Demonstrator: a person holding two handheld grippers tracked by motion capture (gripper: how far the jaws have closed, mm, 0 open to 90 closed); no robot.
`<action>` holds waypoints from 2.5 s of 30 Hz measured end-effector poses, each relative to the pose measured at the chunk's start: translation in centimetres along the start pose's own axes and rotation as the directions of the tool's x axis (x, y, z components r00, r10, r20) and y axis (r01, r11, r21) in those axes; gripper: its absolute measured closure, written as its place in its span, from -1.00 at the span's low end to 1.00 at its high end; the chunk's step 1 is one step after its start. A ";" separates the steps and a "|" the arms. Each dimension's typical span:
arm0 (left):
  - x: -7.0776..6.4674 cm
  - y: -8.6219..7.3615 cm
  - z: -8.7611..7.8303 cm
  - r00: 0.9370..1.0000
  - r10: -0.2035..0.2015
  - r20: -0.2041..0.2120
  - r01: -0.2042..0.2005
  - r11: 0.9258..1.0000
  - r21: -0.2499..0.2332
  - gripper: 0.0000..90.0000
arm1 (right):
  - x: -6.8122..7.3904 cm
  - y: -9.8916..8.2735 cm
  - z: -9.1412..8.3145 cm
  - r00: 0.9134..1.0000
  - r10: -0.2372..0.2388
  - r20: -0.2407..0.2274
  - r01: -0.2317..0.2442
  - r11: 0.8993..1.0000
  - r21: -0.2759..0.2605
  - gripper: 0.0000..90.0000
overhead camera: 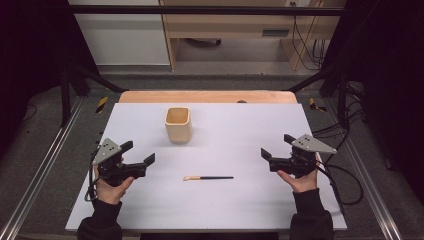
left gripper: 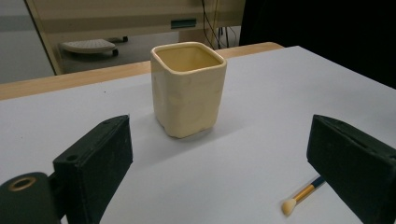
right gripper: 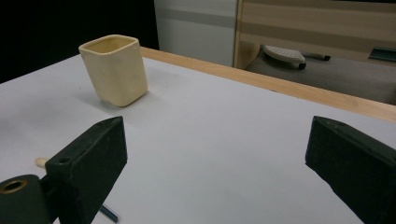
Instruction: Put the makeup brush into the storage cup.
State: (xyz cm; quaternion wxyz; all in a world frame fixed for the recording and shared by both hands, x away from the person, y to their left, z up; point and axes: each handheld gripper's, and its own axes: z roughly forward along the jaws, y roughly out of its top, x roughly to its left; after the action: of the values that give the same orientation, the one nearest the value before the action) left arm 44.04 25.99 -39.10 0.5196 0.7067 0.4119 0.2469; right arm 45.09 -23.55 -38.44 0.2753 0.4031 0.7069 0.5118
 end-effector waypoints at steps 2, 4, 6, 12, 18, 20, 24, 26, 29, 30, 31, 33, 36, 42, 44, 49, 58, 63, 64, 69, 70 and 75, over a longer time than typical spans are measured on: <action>0.0 -0.1 0.1 1.000 0.000 -0.003 0.000 1.000 0.003 -0.85 | 0.0 -0.1 0.0 1.000 0.000 0.001 0.000 1.000 0.003 -0.87; 0.1 -0.2 0.1 1.000 -0.001 -0.004 0.001 1.000 0.010 -0.85 | -0.1 -0.2 0.0 1.000 0.000 0.003 0.000 1.000 0.006 -0.87; 0.1 -0.3 0.2 1.000 -0.001 -0.007 0.001 1.000 0.015 -0.85 | 0.0 -0.2 0.0 1.000 -0.002 0.005 0.001 1.000 0.017 -0.87; 0.3 -0.7 0.4 1.000 -0.002 -0.015 0.002 1.000 0.031 -0.84 | 0.5 -0.1 0.4 1.000 -0.017 -0.005 0.017 0.999 0.044 -0.86; 0.3 -0.9 0.6 1.000 0.002 -0.021 -0.001 0.999 0.043 -0.85 | 1.5 0.0 1.6 0.998 -0.045 -0.035 0.047 0.995 0.086 -0.86; 0.3 -0.9 0.7 1.000 0.002 -0.024 -0.001 0.999 0.047 -0.85 | 1.8 0.0 1.8 0.998 -0.052 -0.039 0.056 0.994 0.094 -0.86; 0.5 -1.0 0.6 1.000 -0.001 -0.027 0.002 0.999 0.050 -0.85 | 3.0 0.3 3.0 0.995 -0.073 -0.069 0.081 0.990 0.116 -0.86; 0.5 -1.0 0.6 1.000 0.000 -0.031 0.002 0.999 0.049 -0.84 | 3.7 0.4 3.6 0.993 -0.082 -0.086 0.093 0.987 0.130 -0.86; 0.5 -1.0 0.6 1.000 0.001 -0.030 0.001 0.999 0.051 -0.84 | 4.5 0.7 4.2 0.990 -0.092 -0.106 0.106 0.986 0.132 -0.85; 0.5 -1.0 0.6 1.000 0.002 -0.031 0.000 0.999 0.052 -0.84 | 5.0 0.8 4.6 0.988 -0.095 -0.119 0.111 0.985 0.136 -0.84; 0.5 -1.1 0.6 0.999 0.002 -0.032 -0.001 0.999 0.052 -0.84 | 5.1 0.8 4.8 0.988 -0.096 -0.122 0.112 0.984 0.138 -0.84; 0.5 -1.1 0.6 0.999 0.006 -0.032 -0.005 0.998 0.057 -0.84 | 5.3 0.8 5.0 0.987 -0.099 -0.127 0.116 0.983 0.141 -0.84; 0.4 -1.1 0.7 0.999 0.009 -0.032 -0.007 0.998 0.060 -0.84 | 5.8 0.8 5.6 0.985 -0.100 -0.143 0.122 0.981 0.154 -0.82; 0.4 -1.2 0.7 1.000 0.011 -0.026 -0.009 0.998 0.067 -0.83 | 7.5 0.7 7.0 0.973 -0.129 -0.192 0.166 0.967 0.193 -0.76; 0.4 -1.2 0.8 1.000 0.012 -0.026 -0.010 0.998 0.069 -0.83 | 8.1 0.6 7.4 0.969 -0.129 -0.210 0.172 0.964 0.201 -0.74; 0.4 -1.3 0.8 0.999 0.021 -0.023 -0.020 0.997 0.079 -0.83 | 9.4 0.3 8.6 0.958 -0.156 -0.242 0.213 0.950 0.228 -0.70; 0.4 -1.3 0.9 0.999 0.023 -0.026 -0.021 0.996 0.082 -0.83 | 10.5 -0.6 10.3 0.944 -0.160 -0.288 0.240 0.933 0.268 -0.56; 0.3 -1.3 0.9 0.999 0.027 -0.027 -0.025 0.996 0.084 -0.83 | 10.9 -1.3 11.0 0.939 -0.156 -0.307 0.250 0.921 0.297 -0.47; 0.3 -1.3 1.0 0.999 0.029 -0.027 -0.026 0.996 0.085 -0.83 | 11.0 -1.4 11.1 0.937 -0.156 -0.312 0.253 0.919 0.303 -0.44; 0.3 -1.4 1.0 0.999 0.031 -0.026 -0.028 0.996 0.090 -0.83 | 11.6 -1.8 11.8 0.926 -0.153 -0.345 0.272 0.905 0.328 -0.31; 0.3 -1.4 1.0 0.999 0.032 -0.026 -0.030 0.995 0.092 -0.83 | 11.7 -1.8 11.9 0.923 -0.153 -0.352 0.276 0.902 0.332 -0.29; 0.3 -1.5 1.2 0.999 0.036 -0.026 -0.033 0.995 0.098 -0.83 | 12.5 -2.6 13.0 0.911 -0.161 -0.381 0.308 0.879 0.365 -0.15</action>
State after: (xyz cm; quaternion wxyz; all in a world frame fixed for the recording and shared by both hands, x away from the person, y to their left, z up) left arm 44.63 25.77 -40.89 0.4744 0.7348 0.4182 0.2451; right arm 48.19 -6.77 -44.81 0.1178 0.2682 0.8804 0.3729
